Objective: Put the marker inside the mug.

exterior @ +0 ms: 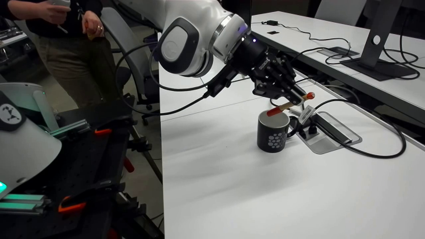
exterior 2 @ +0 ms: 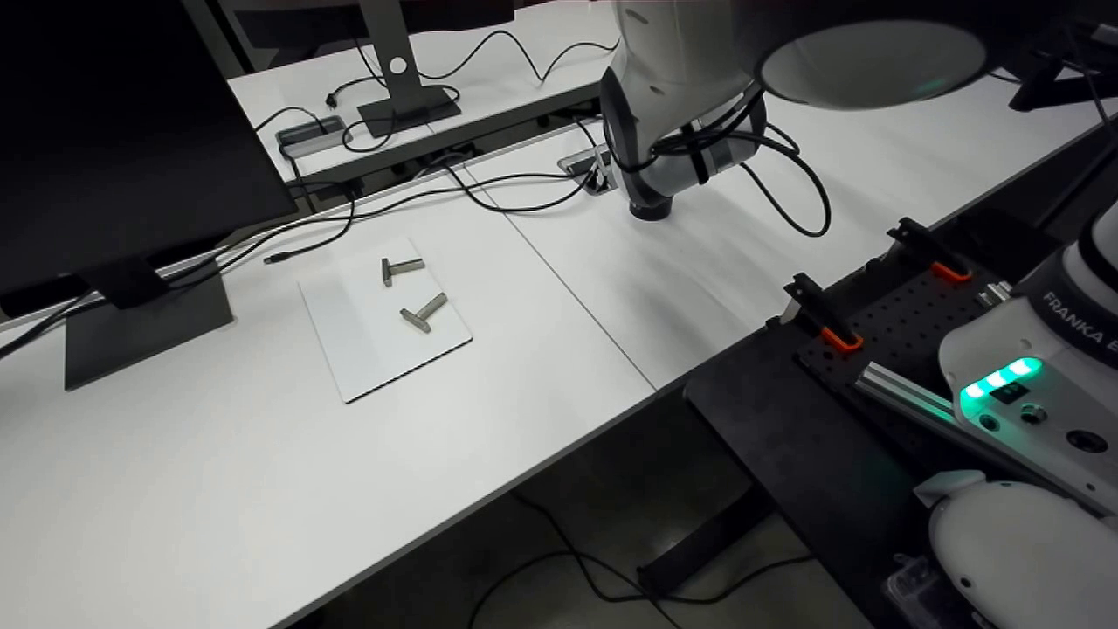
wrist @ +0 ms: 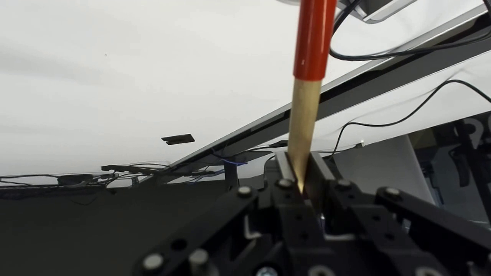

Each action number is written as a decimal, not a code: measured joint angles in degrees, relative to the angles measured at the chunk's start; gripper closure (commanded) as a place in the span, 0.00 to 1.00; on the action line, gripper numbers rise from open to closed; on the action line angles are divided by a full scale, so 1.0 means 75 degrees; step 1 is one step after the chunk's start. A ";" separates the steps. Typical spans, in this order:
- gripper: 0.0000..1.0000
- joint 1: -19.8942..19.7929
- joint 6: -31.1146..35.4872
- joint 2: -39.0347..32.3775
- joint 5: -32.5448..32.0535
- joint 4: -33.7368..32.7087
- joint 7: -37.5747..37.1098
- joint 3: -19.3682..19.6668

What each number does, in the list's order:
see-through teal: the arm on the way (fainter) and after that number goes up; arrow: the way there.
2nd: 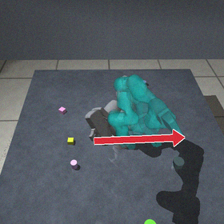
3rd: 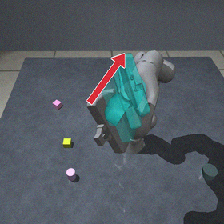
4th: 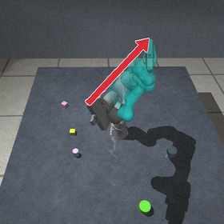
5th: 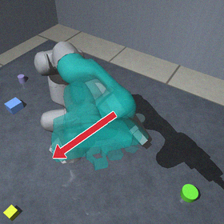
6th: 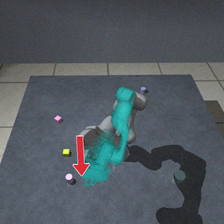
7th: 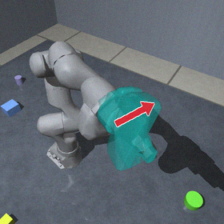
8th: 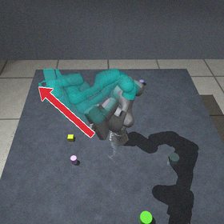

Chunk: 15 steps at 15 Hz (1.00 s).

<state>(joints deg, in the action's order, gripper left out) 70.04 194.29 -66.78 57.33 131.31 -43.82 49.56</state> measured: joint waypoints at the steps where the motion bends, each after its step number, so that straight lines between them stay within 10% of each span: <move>1: 0.94 0.0027 -0.0037 -0.0027 0.0003 0.0000 0.0000 0.0022; 15: 0.94 0.0615 -0.0456 -0.0696 0.0002 -0.0275 0.0000 0.0349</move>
<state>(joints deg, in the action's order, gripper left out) 74.66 190.87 -72.01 57.34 129.25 -43.82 52.17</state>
